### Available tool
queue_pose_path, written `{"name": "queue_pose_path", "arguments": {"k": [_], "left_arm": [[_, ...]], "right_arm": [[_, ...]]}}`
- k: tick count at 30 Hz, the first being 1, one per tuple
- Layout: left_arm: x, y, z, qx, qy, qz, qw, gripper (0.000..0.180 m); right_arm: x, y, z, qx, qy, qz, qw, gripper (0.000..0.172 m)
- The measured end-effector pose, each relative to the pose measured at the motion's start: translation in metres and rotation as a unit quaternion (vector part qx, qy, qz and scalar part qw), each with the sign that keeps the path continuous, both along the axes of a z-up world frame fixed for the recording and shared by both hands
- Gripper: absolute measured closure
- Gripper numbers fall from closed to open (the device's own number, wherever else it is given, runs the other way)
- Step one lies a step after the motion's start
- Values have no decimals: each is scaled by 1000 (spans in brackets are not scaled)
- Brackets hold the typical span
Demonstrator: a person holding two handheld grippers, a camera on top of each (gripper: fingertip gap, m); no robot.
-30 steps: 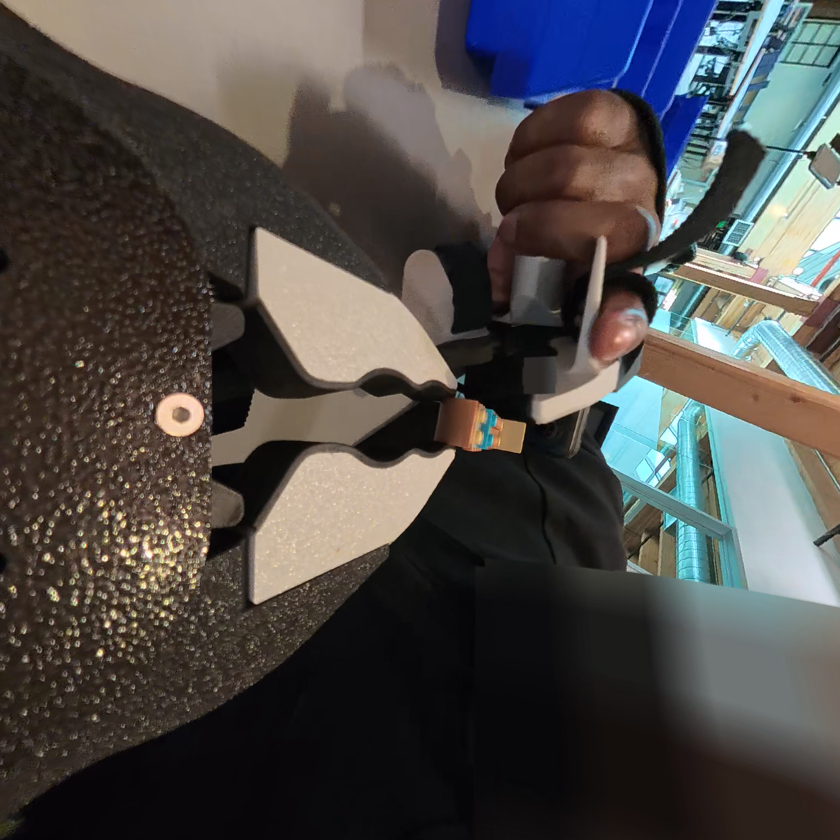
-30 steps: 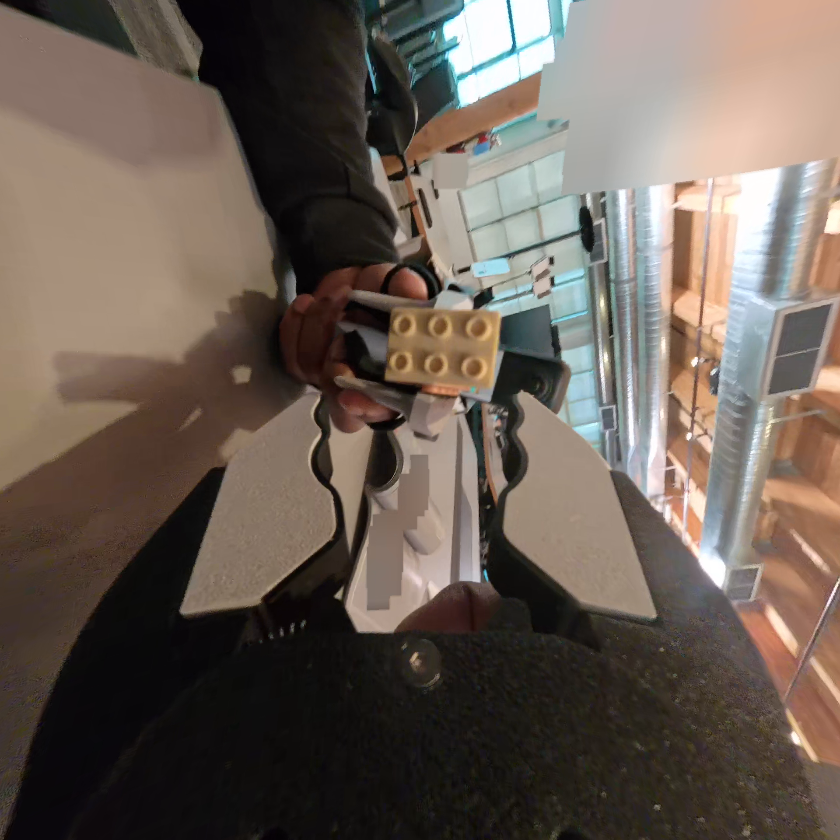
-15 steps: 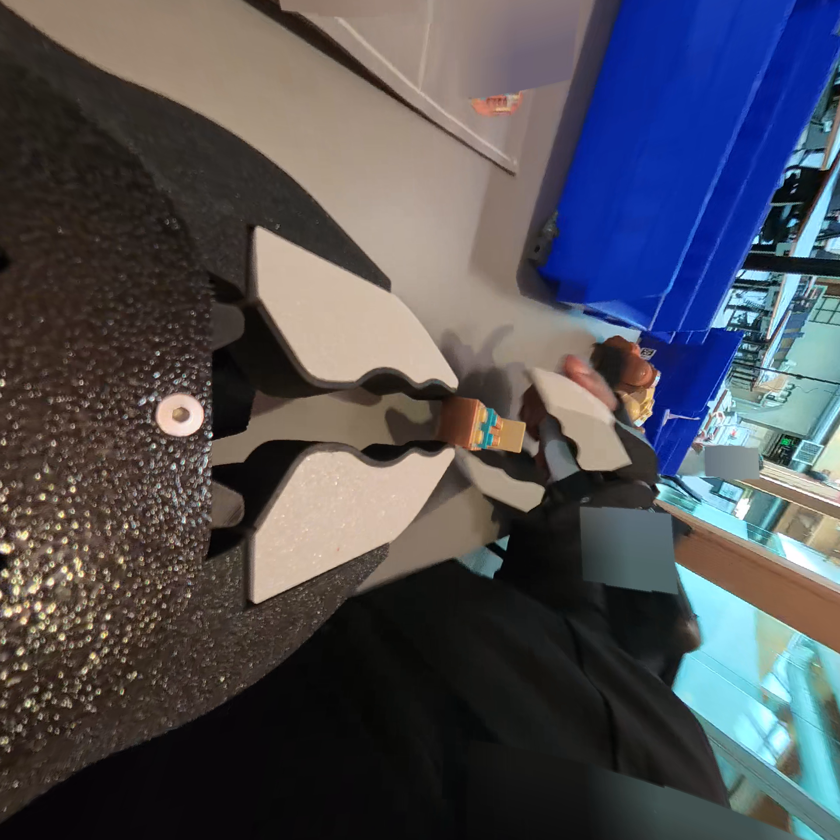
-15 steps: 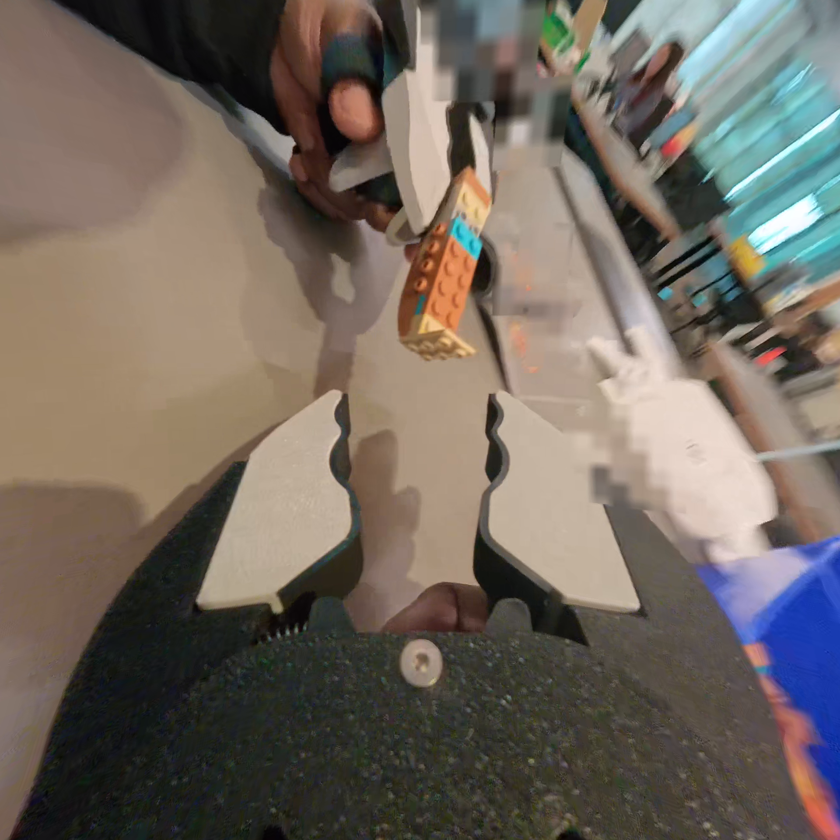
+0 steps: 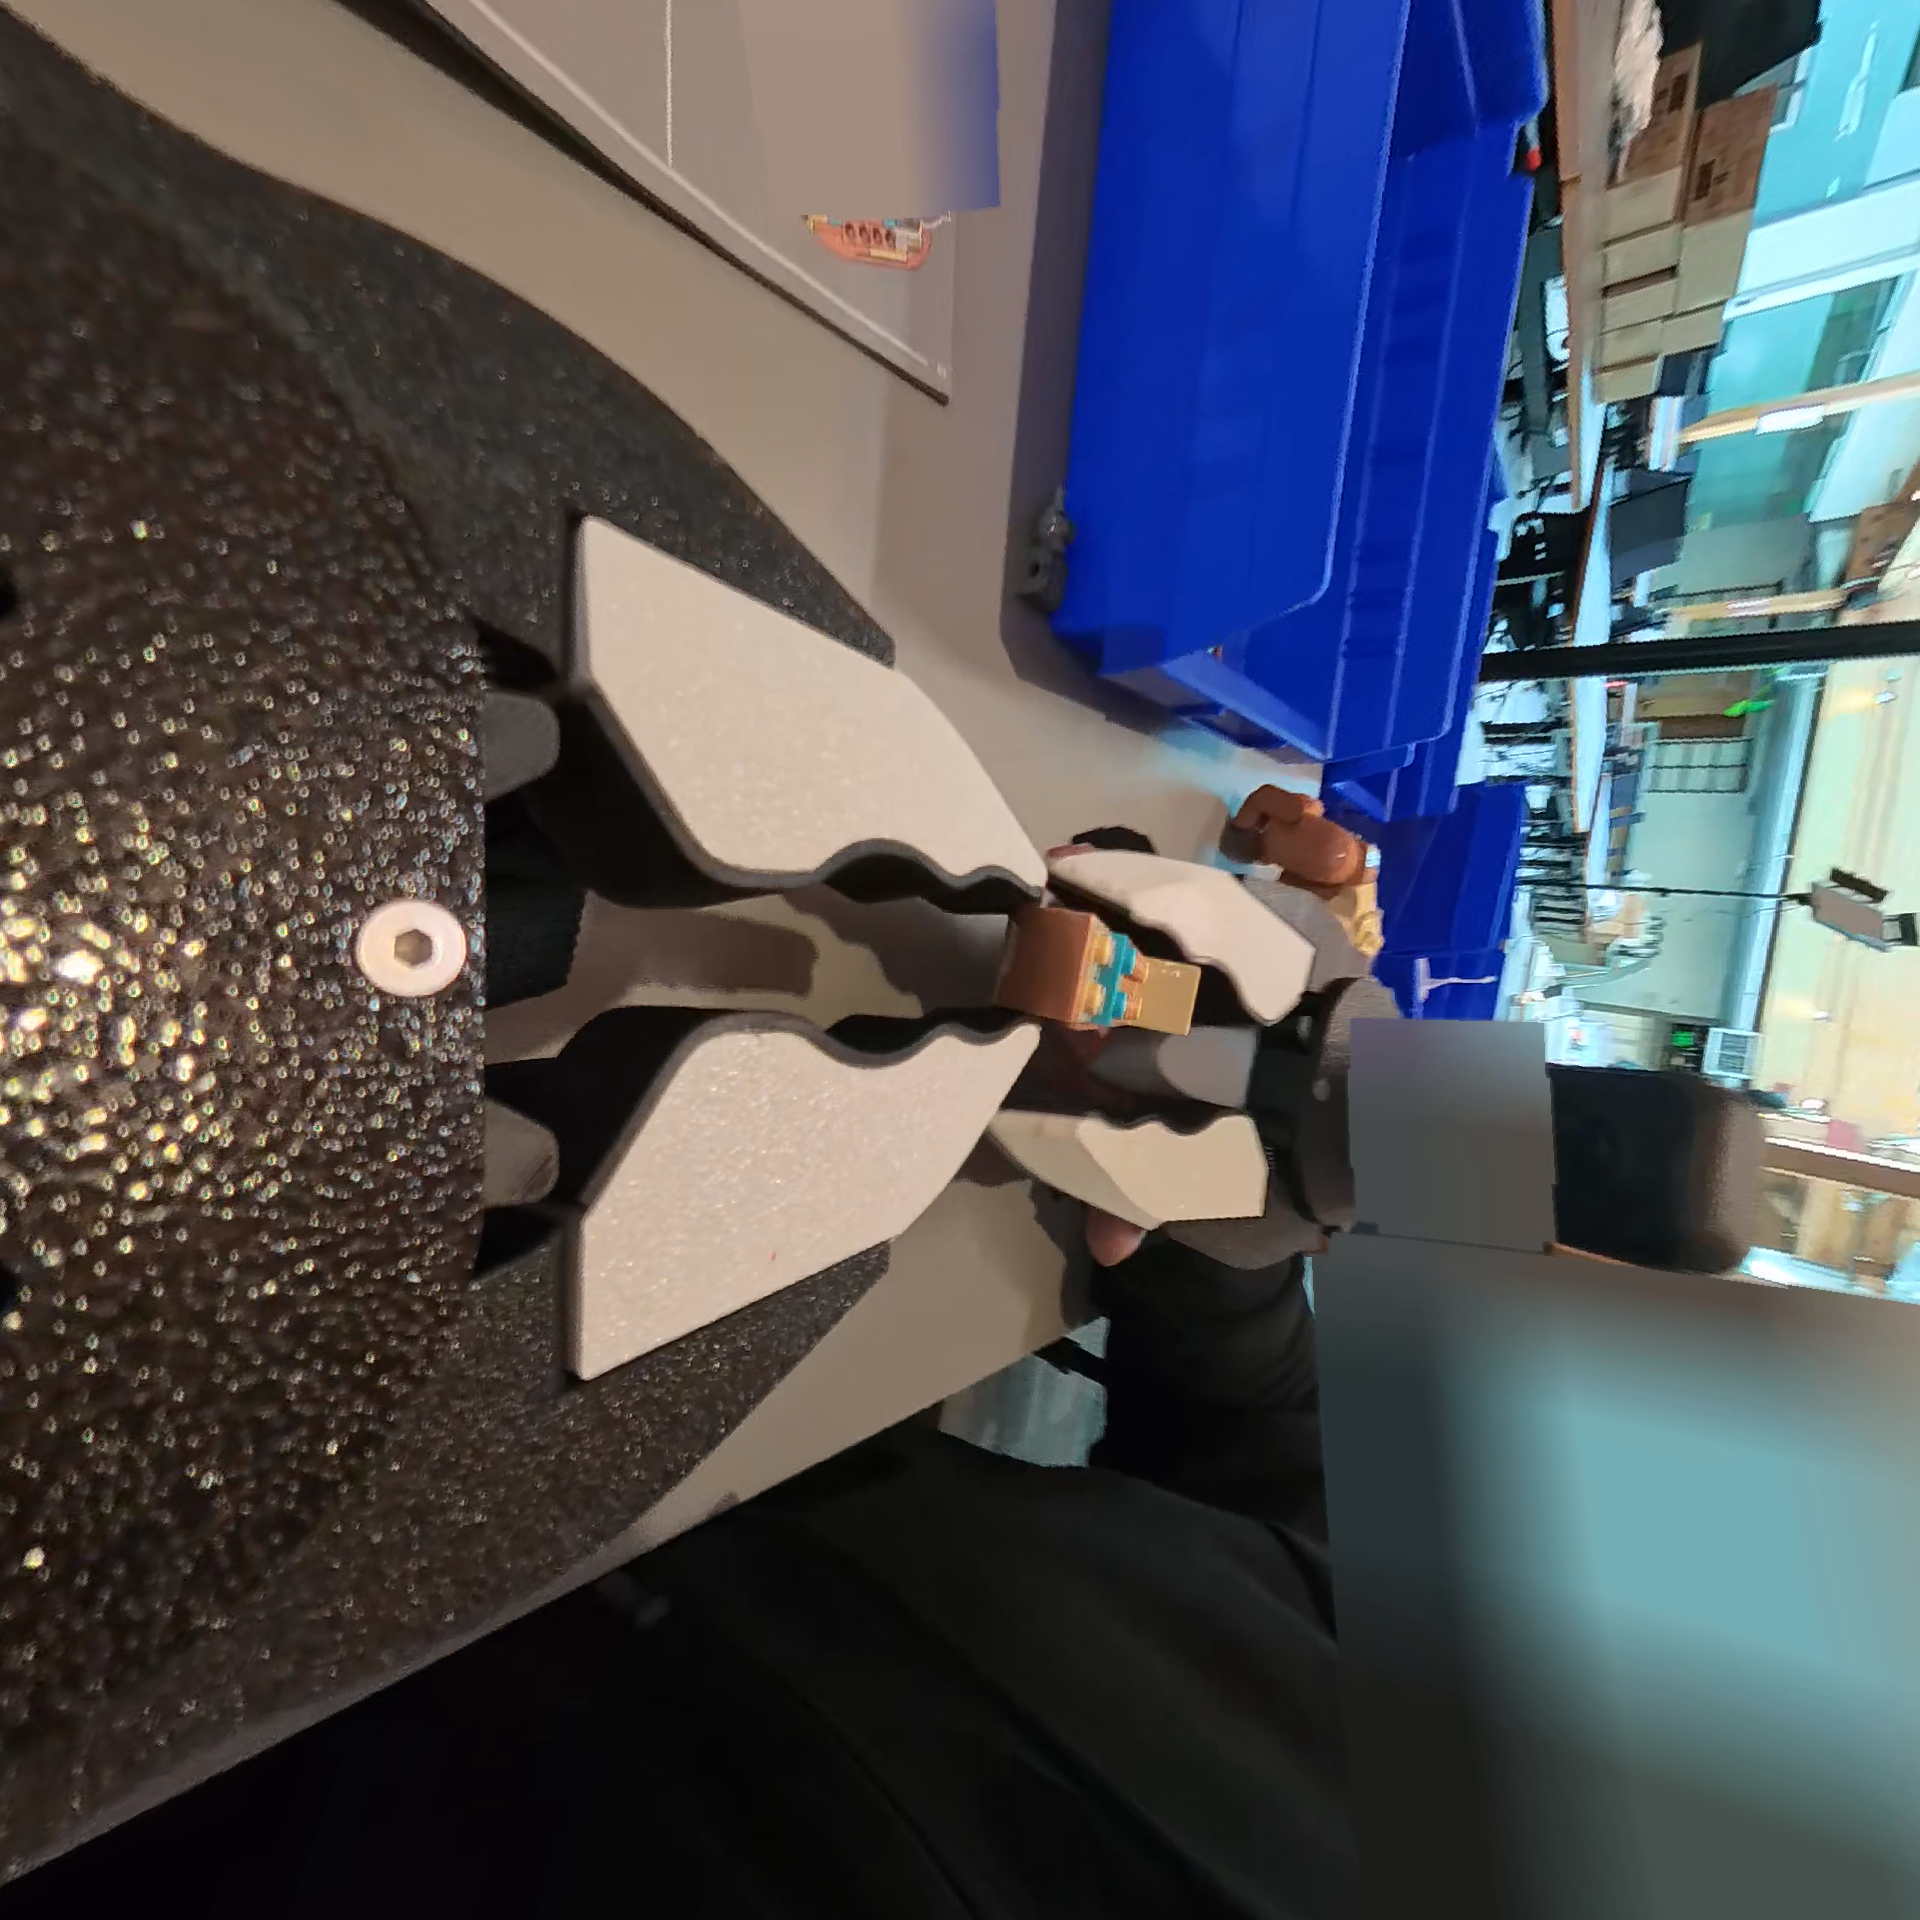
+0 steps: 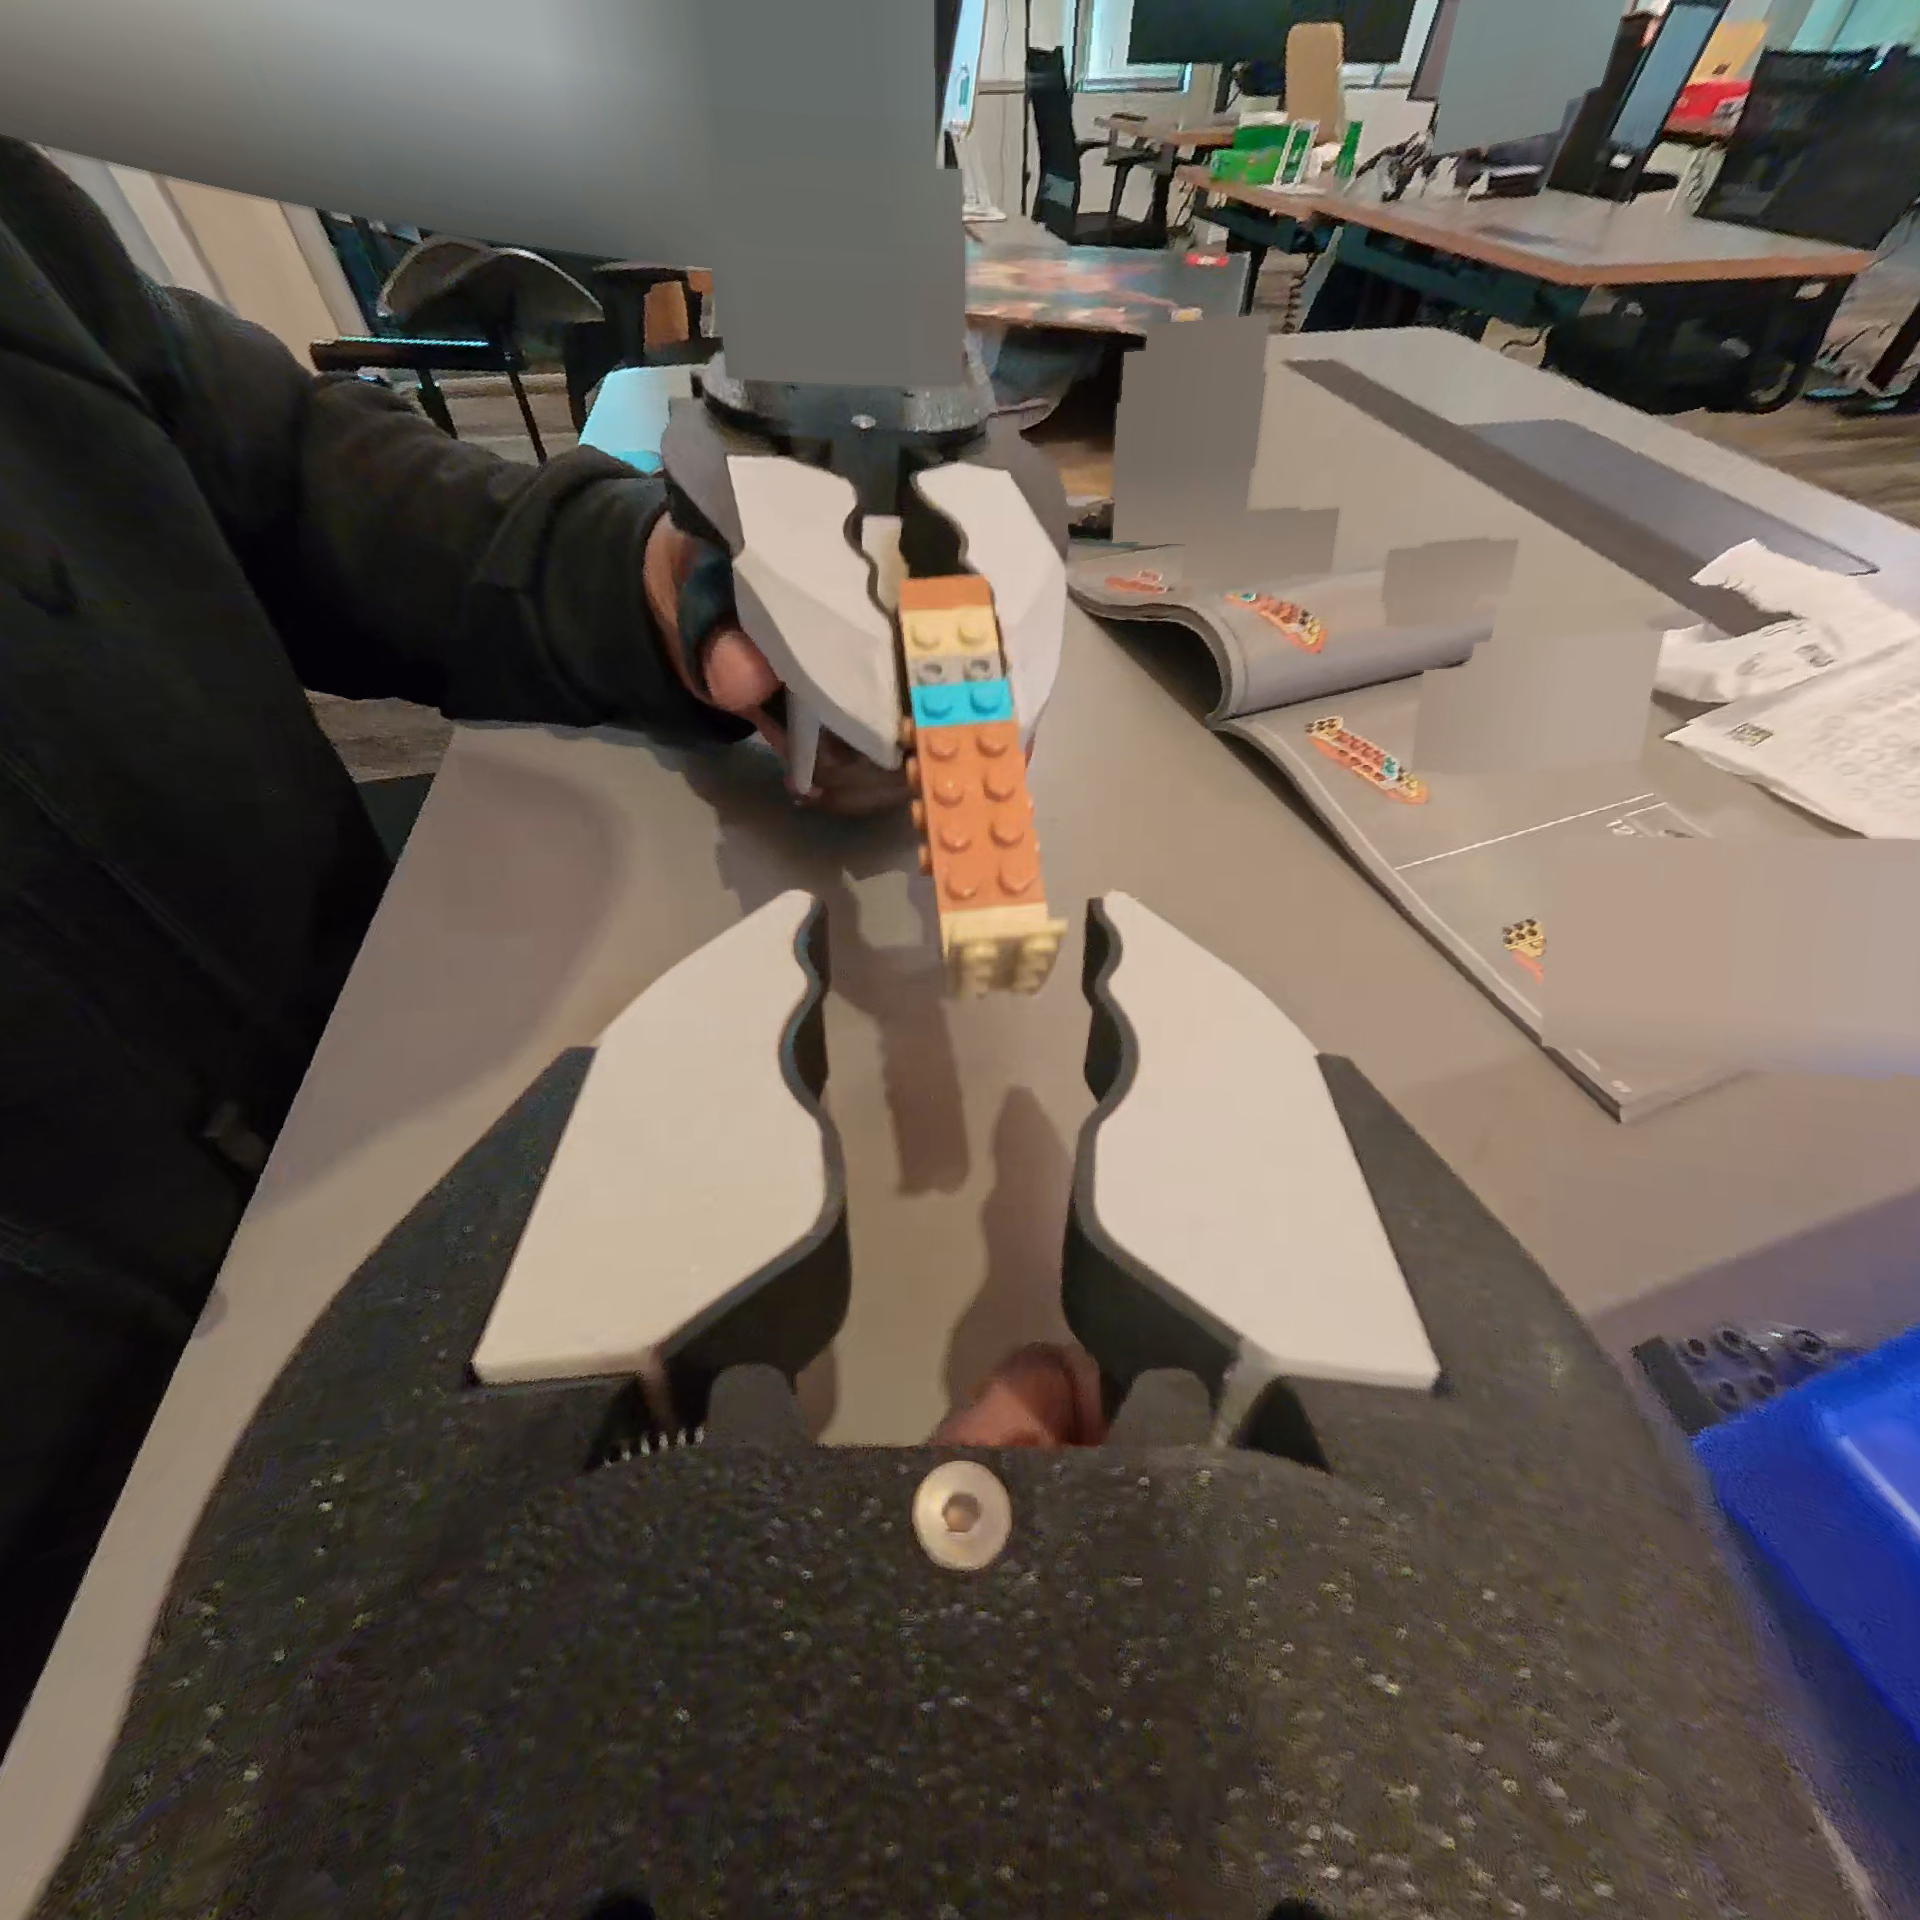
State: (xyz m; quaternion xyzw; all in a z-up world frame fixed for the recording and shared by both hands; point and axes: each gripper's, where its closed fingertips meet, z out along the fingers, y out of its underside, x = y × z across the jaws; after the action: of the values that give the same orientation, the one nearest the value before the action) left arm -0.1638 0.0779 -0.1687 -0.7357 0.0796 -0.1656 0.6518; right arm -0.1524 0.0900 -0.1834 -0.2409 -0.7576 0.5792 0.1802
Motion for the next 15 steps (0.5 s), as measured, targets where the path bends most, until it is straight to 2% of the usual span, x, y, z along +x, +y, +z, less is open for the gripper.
{"name": "queue_pose_path", "arguments": {"k": [2,3,8,11,15], "left_arm": [[4,4,-3,-9,10,-5,1000,164],[6,5,-6,-18,15,-6,1000,163],[7,6,-14,-52,24,-23,998,156],[-12,8,-16,-64,33,-5,997,151],[-42,40,-18,-101,17,44,994,151]], "right_arm": [[0,4,2,7,17,-7,1000,148],[0,7,1,16,26,-9,999,151],[10,23,-20,103,15,8,995,152],[17,43,-37,164,-4,11,986,152],[24,60,-47,173,-30,13,984,152]]}}
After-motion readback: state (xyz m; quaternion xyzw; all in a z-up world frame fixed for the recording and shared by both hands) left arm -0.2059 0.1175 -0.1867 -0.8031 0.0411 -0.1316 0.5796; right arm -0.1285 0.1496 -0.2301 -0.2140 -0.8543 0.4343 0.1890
